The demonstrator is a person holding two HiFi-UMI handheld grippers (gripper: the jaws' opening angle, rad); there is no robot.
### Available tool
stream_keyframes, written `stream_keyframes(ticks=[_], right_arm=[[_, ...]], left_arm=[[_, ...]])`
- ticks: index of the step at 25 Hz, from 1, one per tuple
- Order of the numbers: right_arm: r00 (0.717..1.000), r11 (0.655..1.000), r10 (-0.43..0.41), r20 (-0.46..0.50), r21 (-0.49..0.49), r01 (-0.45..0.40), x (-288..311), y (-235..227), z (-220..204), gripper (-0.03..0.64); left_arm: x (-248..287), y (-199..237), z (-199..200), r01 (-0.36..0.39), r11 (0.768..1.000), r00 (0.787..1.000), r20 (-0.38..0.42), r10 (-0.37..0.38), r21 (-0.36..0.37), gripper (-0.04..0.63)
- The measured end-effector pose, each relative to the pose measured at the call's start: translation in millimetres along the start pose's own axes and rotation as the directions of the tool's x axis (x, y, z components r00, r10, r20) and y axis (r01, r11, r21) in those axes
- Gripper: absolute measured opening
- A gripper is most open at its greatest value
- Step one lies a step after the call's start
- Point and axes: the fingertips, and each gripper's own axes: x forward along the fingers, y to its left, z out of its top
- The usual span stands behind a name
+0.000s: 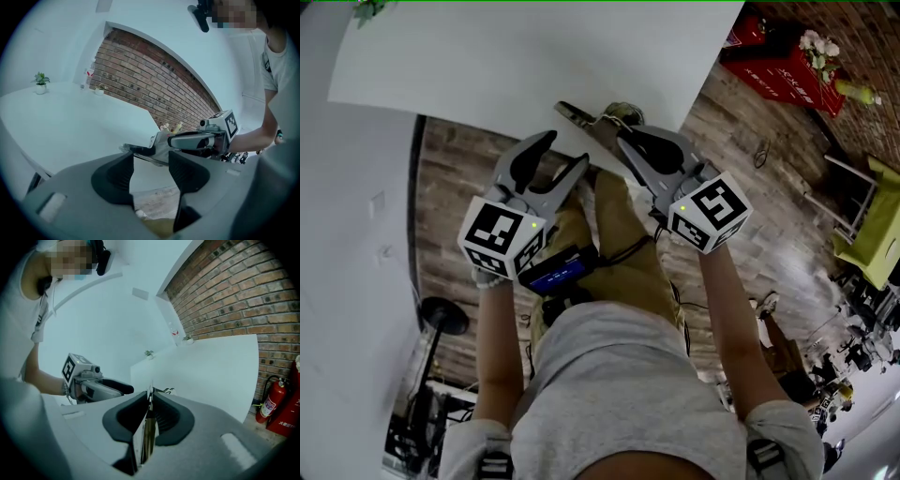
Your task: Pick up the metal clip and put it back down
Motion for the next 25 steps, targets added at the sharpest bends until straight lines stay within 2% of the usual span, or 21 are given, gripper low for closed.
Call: stream_keyframes(ticks=[6,8,11,15,20,25], right_arm=[[0.998,1.0,0.015,0.06,-0.01,-0.015,-10.7,13.9,23.6,0.038],[0.995,1.0,0.02,0.093,-0.012,-0.019,-14.3,18.9,32.7,0.038],[0.99,1.0,0.027,0.139,-0.017,-0.025,-20.7,27.2,45.6,0.038],[0.983,0.999,0.03,0.182,-0.026,-0.026,-30.2,39.0,59.7,0.038],[0.976,0.999,0.032,0.216,-0.038,-0.024,-39.1,50.3,74.3,0.038],[0.965,0.999,0.012,0.263,-0.046,0.0,-49.6,62.3,88.7,0.038]], left_arm=[[1.9,-6.0,6.0,0.038,0.999,0.999,0.015,-0.038,-0.014,0.247],[1.1,-8.8,8.9,0.064,0.997,0.998,0.028,-0.063,-0.039,0.249],[-1.6,-14.3,19.7,0.114,0.989,0.991,0.078,-0.107,-0.092,0.255],[-7.6,-21.9,40.6,0.163,0.979,0.979,0.141,-0.146,-0.119,0.255],[-10.3,-32.8,56.0,0.17,0.985,0.977,0.137,-0.164,-0.036,0.255],[-21.7,-42.1,79.1,0.184,0.982,0.968,0.166,-0.187,0.031,0.25]])
